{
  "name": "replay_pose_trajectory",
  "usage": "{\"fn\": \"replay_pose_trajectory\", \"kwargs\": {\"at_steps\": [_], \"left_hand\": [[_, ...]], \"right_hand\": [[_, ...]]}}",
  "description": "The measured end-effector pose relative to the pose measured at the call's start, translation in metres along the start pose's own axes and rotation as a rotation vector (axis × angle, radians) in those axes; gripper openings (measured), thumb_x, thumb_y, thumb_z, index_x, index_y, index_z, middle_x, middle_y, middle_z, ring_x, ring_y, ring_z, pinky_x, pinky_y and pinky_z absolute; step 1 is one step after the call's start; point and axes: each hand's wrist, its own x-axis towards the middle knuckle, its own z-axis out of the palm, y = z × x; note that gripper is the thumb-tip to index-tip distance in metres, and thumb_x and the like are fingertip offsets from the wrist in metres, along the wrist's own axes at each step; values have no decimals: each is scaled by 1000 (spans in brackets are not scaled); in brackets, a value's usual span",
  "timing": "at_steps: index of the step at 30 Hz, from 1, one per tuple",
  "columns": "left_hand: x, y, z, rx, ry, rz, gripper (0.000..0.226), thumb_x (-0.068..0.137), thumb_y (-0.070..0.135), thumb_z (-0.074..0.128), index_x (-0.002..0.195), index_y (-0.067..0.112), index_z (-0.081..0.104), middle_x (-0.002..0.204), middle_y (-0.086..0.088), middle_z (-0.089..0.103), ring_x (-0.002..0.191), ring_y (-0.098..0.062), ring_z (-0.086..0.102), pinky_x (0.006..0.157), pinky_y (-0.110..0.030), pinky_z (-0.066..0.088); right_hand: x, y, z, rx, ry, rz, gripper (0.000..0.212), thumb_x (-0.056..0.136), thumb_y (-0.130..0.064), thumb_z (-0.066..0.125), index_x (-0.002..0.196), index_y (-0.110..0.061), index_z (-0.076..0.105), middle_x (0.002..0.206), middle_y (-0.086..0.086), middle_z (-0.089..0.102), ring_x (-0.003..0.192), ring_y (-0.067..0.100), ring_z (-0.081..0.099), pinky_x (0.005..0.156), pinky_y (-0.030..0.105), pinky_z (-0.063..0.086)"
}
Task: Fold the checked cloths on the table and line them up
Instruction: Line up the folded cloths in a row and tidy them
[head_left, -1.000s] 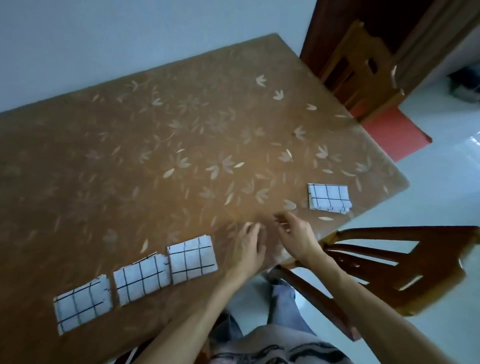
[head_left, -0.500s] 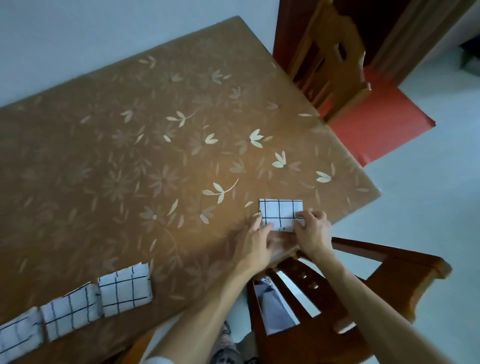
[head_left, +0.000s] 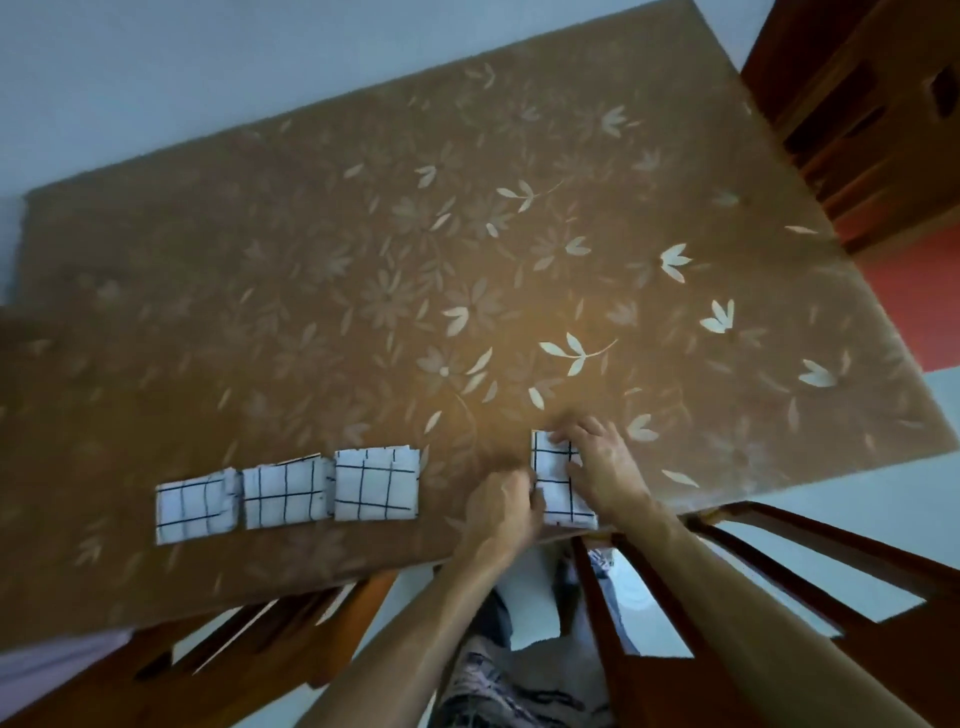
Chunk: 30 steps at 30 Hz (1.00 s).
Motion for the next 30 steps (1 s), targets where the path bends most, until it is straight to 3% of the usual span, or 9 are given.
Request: {"fn": "replay_pose_trajectory", "kwargs": {"at_steps": [2,5,10,14,17,19,21,24,30], "left_hand": [[-4,-23,-5,10,34,-29,24,100,28,49,117,19,64,113,-6,67,104,-25,65,83,-36,50],[-7,-55,-2,53,99,24,38,98,17,52,136,21,54,135,-4,52,119,-22,57,94,-36,52],[-24,-85,-7,157,118,297,62,83,18,72,140,17,47,142,-2,50,101,-18,67,71,-28,56],[-20,-92,-3,290,6,334,54,86,17,72,132,18,45,153,-7,35,98,-27,67,65,-37,54],[-14,-88,-4,321,-60,273,55,79,9,76,122,24,45,132,-6,43,86,-25,67,49,-34,46],[-14,-81,-12,342,-64,235,52,78,3,74,118,24,47,121,-4,47,72,-21,67,46,-31,41],[-15,-75,-19,362,-59,207,48,84,-7,62,121,19,45,124,-8,46,73,-24,69,51,-31,43],[-15,-75,-21,391,-29,174,46,87,-8,55,124,17,43,133,-14,45,78,-29,70,55,-34,45],[-30,-95,-25,370,-11,119,38,93,8,58,128,14,46,145,-20,30,95,-25,67,73,-33,56]], "right_hand": [[8,-23,22,12,-69,-127,52,65,16,57,109,-8,69,122,9,62,106,37,56,92,43,49],[17,-54,48,104,-143,-217,60,70,13,54,125,-11,60,140,5,51,125,29,51,101,40,46],[13,-76,59,208,-70,-148,70,73,14,50,139,-6,48,150,11,43,137,25,42,110,36,41],[-11,-65,42,43,21,-66,53,75,6,61,125,-8,54,125,12,54,110,33,53,92,40,49],[-40,-58,28,0,3,124,34,87,-23,66,117,-14,53,107,6,54,88,28,58,71,38,50],[-55,-56,30,-40,-27,268,38,91,-40,62,118,-15,51,105,5,58,91,26,62,73,35,49],[-62,-54,39,-51,-22,364,41,94,-44,57,115,-10,47,100,9,63,93,28,65,74,35,49],[-60,-61,48,51,14,375,35,96,-33,56,114,-7,43,95,16,65,88,34,67,66,35,47],[-35,-82,57,69,-27,328,34,96,-28,55,120,-8,44,118,16,60,101,34,62,79,39,49]]}}
